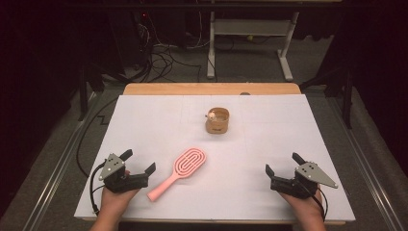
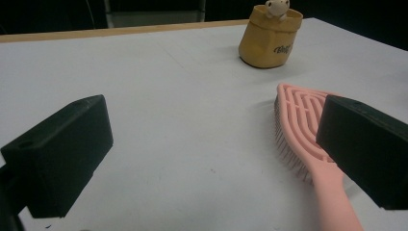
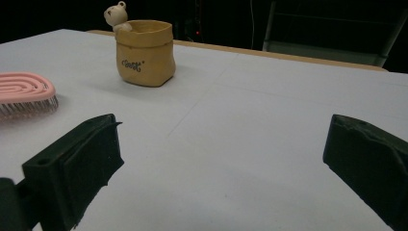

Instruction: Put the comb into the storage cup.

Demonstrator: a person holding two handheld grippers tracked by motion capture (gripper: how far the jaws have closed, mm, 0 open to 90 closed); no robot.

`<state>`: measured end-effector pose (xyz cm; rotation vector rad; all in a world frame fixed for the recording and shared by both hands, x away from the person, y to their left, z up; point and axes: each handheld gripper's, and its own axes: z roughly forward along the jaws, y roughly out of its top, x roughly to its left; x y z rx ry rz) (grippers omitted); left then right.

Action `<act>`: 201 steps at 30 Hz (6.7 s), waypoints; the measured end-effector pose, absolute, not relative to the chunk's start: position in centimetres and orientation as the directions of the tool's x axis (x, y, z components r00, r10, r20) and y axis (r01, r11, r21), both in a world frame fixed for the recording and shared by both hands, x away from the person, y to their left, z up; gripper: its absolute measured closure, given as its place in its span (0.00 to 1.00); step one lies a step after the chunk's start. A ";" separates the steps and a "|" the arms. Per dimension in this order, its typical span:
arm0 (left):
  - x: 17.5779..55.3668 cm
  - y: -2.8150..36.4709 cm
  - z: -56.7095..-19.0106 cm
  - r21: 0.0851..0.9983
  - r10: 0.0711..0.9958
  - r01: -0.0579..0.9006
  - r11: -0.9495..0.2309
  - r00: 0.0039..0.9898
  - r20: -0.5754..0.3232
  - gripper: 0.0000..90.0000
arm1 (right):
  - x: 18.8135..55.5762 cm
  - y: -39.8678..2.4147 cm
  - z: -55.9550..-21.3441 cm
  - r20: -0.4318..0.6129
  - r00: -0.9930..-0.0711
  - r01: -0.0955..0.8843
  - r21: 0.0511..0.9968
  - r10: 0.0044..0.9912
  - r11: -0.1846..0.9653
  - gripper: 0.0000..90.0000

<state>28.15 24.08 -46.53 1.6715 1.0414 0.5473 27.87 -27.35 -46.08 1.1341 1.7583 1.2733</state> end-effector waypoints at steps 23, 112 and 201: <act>28.1 24.1 -46.4 0.925 0.837 0.363 -0.115 0.537 -0.106 0.16 | 27.9 -27.5 -46.2 -0.025 -0.390 0.264 0.955 0.920 0.138 0.00; 25.9 21.7 -44.5 0.804 0.662 0.410 -0.432 0.749 -0.026 0.98 | 27.9 -28.0 -46.3 0.007 -0.374 0.268 0.958 0.927 0.101 0.00; 31.7 17.4 -42.0 0.773 0.627 0.393 -0.497 0.779 0.007 0.00 | 27.7 -28.8 -45.9 -0.017 -0.409 0.254 0.958 0.912 0.132 0.00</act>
